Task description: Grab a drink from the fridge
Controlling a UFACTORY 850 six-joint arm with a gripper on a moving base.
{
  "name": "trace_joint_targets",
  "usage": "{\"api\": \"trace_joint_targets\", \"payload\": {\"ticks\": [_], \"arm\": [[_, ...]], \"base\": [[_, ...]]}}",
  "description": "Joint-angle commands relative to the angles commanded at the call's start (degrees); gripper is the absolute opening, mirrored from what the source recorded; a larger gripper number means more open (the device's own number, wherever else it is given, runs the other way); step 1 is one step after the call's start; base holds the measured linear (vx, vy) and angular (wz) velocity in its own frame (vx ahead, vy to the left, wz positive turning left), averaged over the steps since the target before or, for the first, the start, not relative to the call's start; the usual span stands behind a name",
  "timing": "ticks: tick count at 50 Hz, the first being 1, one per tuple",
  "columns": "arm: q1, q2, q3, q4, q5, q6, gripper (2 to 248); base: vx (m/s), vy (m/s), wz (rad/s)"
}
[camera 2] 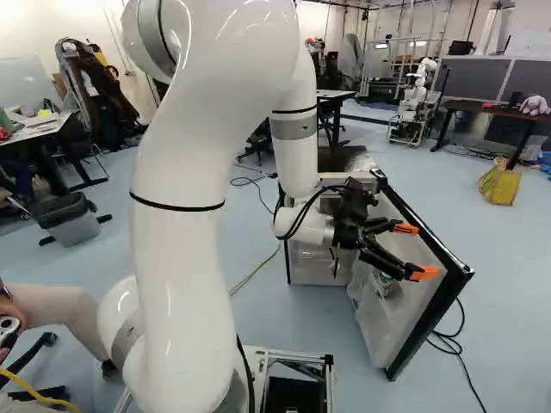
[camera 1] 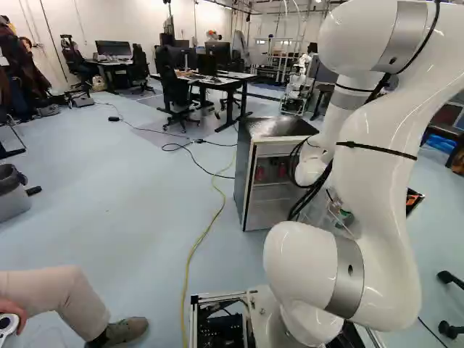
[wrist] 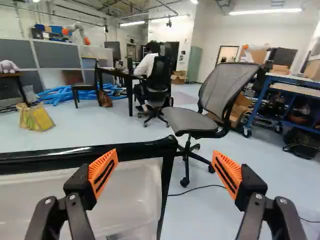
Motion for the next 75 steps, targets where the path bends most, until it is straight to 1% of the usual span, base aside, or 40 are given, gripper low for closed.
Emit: {"api": "trace_joint_targets", "payload": {"ticks": [10,37,45,54,75], "arm": [[1.14,2.57,3.88,-6.03,0.00,0.00,247],[5.73,9.75,13.76,-22.34,0.00,0.00,247],[7.06,11.49,16.02,-27.17,0.00,0.00,247],[7.53,10.75,16.48,-32.60,0.00,0.00,247],[7.62,6.67,15.72,-45.25,0.00,0.00,247]], "base": [[0.000,0.000,0.000],[0.000,0.000,0.000],[0.000,0.000,0.000],[0.000,0.000,0.000],[0.000,0.000,0.000]]}}
